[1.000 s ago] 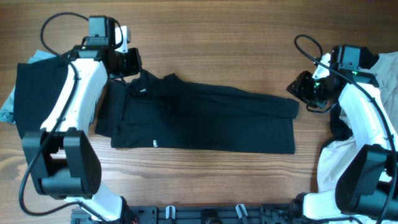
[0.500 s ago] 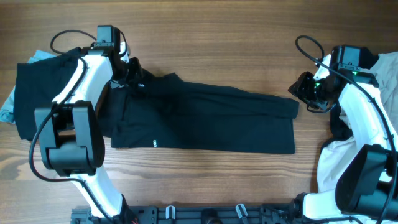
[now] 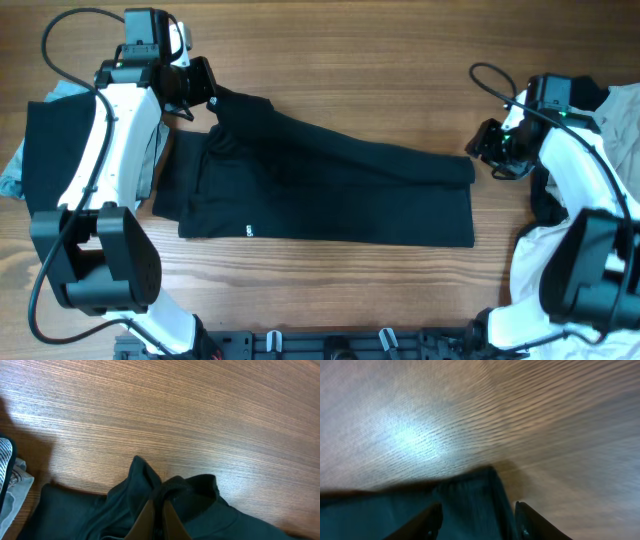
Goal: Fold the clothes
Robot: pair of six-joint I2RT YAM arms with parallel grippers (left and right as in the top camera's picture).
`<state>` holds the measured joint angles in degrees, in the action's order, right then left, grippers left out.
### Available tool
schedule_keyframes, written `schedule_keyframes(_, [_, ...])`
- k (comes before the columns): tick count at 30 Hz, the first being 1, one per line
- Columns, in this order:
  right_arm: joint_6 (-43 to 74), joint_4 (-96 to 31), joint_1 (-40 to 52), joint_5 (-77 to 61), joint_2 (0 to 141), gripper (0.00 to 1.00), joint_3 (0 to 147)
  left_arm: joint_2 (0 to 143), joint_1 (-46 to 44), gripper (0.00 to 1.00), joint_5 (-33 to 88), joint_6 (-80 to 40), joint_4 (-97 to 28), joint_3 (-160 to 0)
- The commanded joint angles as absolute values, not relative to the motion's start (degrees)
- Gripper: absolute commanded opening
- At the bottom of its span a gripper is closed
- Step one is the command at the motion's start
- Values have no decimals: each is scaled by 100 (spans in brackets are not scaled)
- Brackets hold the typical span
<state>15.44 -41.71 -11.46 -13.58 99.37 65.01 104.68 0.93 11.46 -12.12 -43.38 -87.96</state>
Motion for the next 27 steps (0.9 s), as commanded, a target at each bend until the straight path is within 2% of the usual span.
schedule_keyframes(1, [1192, -4104, -1168, -1815, 10390, 52, 6512, 10420, 141, 4, 1194, -1070, -4305, -8877])
schedule_keyframes(4, [895, -3922, -1164, -2263, 10532, 51, 6512, 10420, 141, 4, 1194, -1070, -4309, -8877])
schedule_keyframes(5, [899, -3876, -1164, -2283, 10556, 39, 6512, 10420, 141, 4, 1194, -1070, -4307, -8877])
schedule_keyframes(7, [899, -3900, -1164, -2443, 10530, 10, 6517, 10420, 141, 4, 1194, -1068, -4329, -8879])
schedule_keyframes(8, [897, -3848, -1166, -2534, 10497, 4, 6530, 10420, 141, 4, 1194, -1068, -4335, -8879])
schedule_keyframes(22, [1168, -3000, -1605, -2716, 9972, 4, 6731, 10123, 141, 4, 910, -937, -4394, -8886])
schedule_keyframes(25, [1031, -2814, -1758, -3500, 9854, 4, 6914, 10029, 141, 4, 845, -937, -4394, -8886])
schedule_keyframes(27, [1116, -3179, -1765, -3651, 9686, 4, 6954, 9961, 141, 4, 845, -937, -4589, -8886])
